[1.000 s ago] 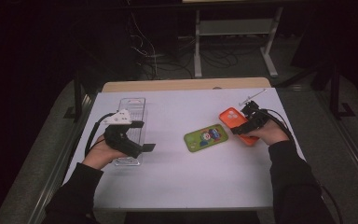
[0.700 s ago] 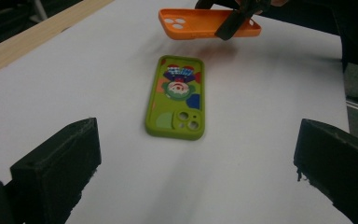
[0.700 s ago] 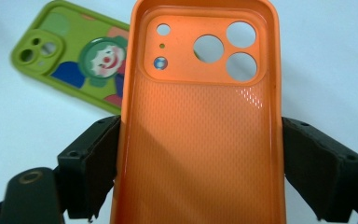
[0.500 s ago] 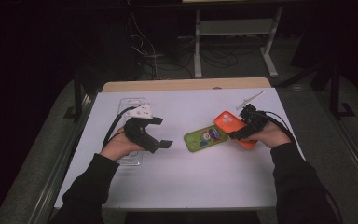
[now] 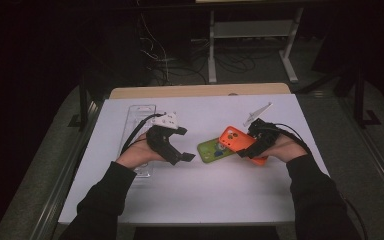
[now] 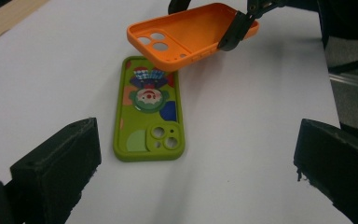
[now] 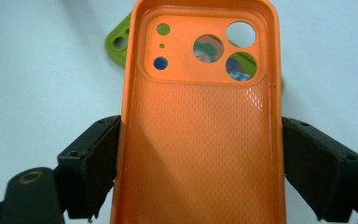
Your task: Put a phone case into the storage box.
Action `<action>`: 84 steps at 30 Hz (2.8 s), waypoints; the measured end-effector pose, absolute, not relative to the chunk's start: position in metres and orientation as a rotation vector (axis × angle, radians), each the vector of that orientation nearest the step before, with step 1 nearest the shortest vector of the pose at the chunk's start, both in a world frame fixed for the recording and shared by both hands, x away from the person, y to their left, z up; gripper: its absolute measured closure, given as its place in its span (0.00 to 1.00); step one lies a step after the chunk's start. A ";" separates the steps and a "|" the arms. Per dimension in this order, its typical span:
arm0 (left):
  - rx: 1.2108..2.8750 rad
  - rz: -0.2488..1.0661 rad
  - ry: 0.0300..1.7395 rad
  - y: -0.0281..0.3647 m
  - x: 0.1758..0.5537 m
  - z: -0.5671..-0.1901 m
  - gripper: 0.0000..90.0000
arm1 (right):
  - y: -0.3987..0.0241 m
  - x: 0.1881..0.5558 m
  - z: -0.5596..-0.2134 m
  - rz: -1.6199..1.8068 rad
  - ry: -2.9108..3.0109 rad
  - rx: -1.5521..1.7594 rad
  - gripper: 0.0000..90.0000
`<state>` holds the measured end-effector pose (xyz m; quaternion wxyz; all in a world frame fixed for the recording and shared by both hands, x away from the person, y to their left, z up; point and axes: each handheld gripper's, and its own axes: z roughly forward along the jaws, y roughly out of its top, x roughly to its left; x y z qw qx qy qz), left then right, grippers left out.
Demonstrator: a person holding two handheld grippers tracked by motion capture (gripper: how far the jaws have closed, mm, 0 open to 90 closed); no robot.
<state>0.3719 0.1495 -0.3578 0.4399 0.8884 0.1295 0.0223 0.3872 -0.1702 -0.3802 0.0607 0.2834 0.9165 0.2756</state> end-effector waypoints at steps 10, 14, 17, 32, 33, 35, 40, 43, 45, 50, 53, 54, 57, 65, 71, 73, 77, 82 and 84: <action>2.213 0.031 0.268 0.144 0.367 -0.360 0.00 | -0.151 0.378 -0.385 0.841 2.850 0.652 0.17; 2.214 0.032 0.256 0.144 0.367 -0.360 0.00 | -0.146 0.376 -0.386 0.860 2.870 0.586 0.17; 2.215 0.023 0.263 0.143 0.365 -0.362 0.00 | -0.141 0.373 -0.387 0.879 2.883 0.536 0.17; 2.255 -0.028 0.184 0.134 0.359 -0.368 0.00 | -0.111 0.357 -0.384 0.849 2.952 0.303 0.17; 2.262 -0.029 0.179 0.133 0.358 -0.368 0.00 | -0.110 0.356 -0.384 0.847 2.957 0.292 0.17; 2.272 -0.033 0.163 0.132 0.358 -0.369 0.00 | -0.107 0.354 -0.384 0.849 2.964 0.265 0.17; 2.290 -0.047 0.134 0.129 0.356 -0.372 0.00 | -0.100 0.349 -0.382 0.855 2.983 0.219 0.17; 2.316 -0.061 0.101 0.126 0.354 -0.374 0.00 | -0.096 0.346 -0.382 0.858 2.991 0.183 0.17; 2.321 -0.063 0.096 0.125 0.353 -0.375 0.00 | -0.095 0.345 -0.381 0.857 2.994 0.172 0.17; 2.361 -0.079 0.061 0.120 0.349 -0.379 0.00 | -0.087 0.339 -0.379 0.858 3.002 0.111 0.17; 2.375 -0.085 0.041 0.117 0.347 -0.381 0.00 | -0.084 0.337 -0.378 0.858 3.000 0.097 0.17; 2.380 -0.088 0.033 0.116 0.347 -0.382 0.00 | -0.084 0.337 -0.377 0.859 2.997 0.090 0.17; 2.396 -0.093 0.015 0.112 0.344 -0.385 0.00 | -0.083 0.337 -0.377 0.866 2.990 0.086 0.17; 2.434 -0.081 -0.019 0.104 0.340 -0.391 0.00 | -0.083 0.336 -0.377 0.870 2.995 0.081 0.17; 2.447 -0.075 -0.009 0.101 0.339 -0.395 0.07 | -0.083 0.337 -0.378 0.873 2.996 0.075 0.17; 2.450 -0.070 -0.014 0.101 0.339 -0.396 0.07 | -0.083 0.337 -0.378 0.875 2.999 0.073 0.17; 2.448 -0.058 -0.005 0.101 0.339 -0.396 0.13 | -0.082 0.336 -0.377 0.879 2.999 0.072 0.17; 2.441 -0.070 -0.008 0.102 0.341 -0.397 0.16 | -0.083 0.336 -0.377 0.877 3.002 0.074 0.17; 2.440 -0.068 -0.020 0.101 0.340 -0.398 0.16 | -0.083 0.336 -0.378 0.876 3.010 0.073 0.17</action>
